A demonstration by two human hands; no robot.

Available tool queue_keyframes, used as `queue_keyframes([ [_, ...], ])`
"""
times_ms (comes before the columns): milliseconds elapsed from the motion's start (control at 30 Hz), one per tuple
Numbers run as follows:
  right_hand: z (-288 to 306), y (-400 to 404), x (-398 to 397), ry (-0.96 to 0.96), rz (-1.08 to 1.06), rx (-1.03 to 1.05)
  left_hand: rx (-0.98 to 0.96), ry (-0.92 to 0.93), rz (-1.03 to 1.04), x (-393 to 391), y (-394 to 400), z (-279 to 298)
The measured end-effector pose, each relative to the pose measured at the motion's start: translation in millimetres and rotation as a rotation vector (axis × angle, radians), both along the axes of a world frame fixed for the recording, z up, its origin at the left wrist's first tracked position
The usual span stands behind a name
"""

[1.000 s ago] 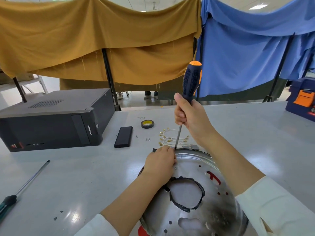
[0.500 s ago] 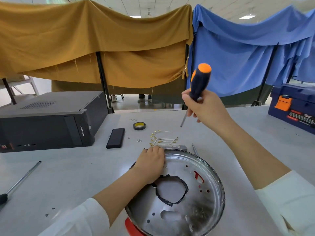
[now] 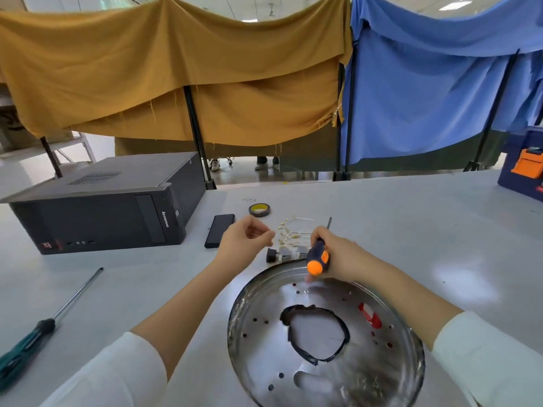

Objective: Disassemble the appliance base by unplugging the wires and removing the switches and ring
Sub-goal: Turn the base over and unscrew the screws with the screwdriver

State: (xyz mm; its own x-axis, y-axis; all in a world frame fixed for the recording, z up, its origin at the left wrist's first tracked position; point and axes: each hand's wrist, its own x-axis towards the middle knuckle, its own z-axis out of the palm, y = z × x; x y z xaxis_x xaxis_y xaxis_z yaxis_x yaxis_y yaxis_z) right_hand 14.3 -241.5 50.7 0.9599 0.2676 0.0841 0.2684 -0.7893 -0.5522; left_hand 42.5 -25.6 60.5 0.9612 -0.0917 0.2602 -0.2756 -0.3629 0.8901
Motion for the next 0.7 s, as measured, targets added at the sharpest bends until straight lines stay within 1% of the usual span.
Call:
queue_keyframes([
  [67, -7, 2, 6, 0.017, -0.008, -0.031, 0.034, 0.036, 0.041, 6, 14, -9],
  [133, -9, -2, 13, 0.024, 0.008, 0.009, 0.086, 0.051, 0.083, 14, 24, -17],
  [267, -11, -9, 27, 0.088, 0.006, -0.024, 0.302, 0.029, 0.162, 44, 32, -28],
  [367, -15, -13, 37, 0.085, -0.015, -0.036, 0.457, 0.053, 0.205, 73, 32, -37],
  [533, -22, -18, 43, 0.061, -0.033, -0.055, 0.798, 0.080, 0.190, 114, 18, -51],
  [600, -23, -18, 42, 0.059, -0.032, -0.044, 0.872, 0.066, 0.184, 126, 11, -53],
  [700, -24, -19, 41, 0.049, -0.027, -0.026, 0.924, 0.072, 0.194, 142, 9, -52],
])
